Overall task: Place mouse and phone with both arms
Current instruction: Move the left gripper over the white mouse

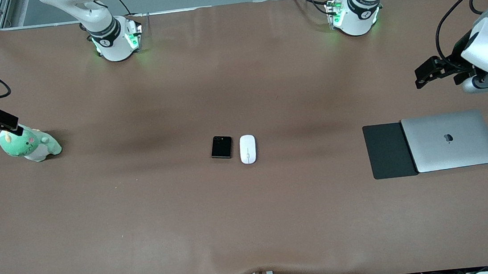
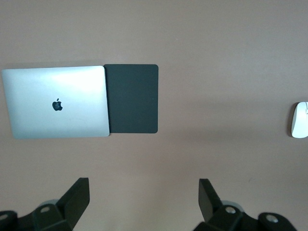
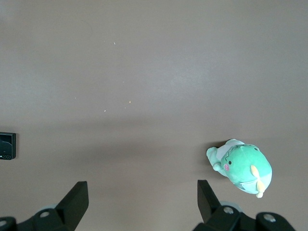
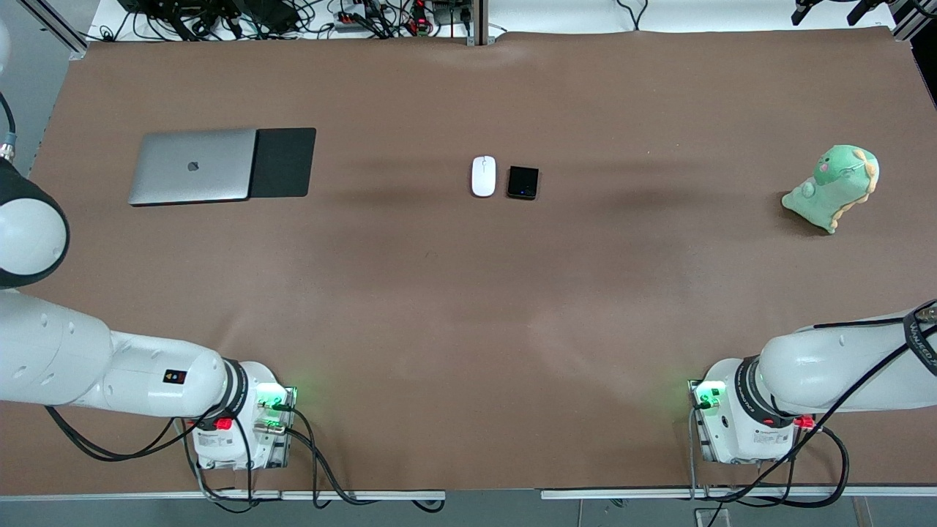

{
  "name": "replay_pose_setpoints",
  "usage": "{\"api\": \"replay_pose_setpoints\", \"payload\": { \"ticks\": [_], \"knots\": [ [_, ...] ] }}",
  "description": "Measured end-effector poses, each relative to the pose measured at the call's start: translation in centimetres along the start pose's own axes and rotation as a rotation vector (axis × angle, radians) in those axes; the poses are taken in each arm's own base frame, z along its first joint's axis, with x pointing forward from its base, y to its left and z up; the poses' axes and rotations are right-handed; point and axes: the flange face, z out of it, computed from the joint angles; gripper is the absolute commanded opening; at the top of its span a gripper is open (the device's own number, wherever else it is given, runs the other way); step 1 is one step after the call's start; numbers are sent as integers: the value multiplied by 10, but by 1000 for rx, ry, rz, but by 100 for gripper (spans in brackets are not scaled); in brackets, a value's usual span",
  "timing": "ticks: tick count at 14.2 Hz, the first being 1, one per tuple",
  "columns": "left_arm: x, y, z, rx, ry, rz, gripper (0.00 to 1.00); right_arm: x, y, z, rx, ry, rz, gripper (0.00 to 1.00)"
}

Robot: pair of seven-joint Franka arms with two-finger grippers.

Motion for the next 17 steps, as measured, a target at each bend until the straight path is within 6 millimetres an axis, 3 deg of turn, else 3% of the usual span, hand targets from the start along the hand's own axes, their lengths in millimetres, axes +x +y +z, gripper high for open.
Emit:
{"api": "replay_pose_setpoints", "payload": {
  "ticks": [10,14,17],
  "knots": [
    [13,8,12,2,28,12,100,0,0,0,0,-1,0,100],
    [22,42,33,0,22,43,100,0,0,0,0,0,1,100],
    [35,82,65,-13,26,44,100,0,0,0,0,0,1,100]
  ]
}}
